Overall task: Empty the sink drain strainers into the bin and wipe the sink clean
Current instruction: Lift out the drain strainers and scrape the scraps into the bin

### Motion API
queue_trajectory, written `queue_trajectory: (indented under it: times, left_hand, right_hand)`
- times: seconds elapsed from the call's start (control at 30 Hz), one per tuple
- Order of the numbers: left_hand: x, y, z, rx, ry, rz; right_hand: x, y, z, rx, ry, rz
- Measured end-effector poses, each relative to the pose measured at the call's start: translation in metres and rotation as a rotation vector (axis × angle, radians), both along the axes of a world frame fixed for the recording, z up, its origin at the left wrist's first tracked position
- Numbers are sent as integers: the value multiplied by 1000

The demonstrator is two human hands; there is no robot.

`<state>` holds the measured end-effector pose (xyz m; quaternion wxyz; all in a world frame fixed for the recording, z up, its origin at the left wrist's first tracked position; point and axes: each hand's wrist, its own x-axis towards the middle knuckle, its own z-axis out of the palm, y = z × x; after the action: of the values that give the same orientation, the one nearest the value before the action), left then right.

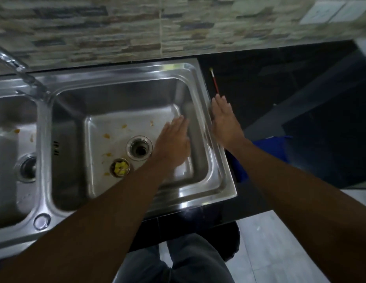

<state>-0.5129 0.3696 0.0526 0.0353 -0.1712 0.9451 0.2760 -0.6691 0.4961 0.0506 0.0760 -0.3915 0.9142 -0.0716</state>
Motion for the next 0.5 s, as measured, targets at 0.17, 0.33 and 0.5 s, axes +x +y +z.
queue_trajectory:
  times: [0.17,0.33,0.5]
  left_hand:
    - [-49,26,1,19,-69,-110]
    - [-73,38,-6,23,-222,-187]
    - [-73,40,-14,93,-238,-173]
  right_hand:
    - [-29,4,-10,61,-27,-102]
    - [-41,0,-8,-107,77,-159]
    - [-51,-10,-1,-115,-25,-285]
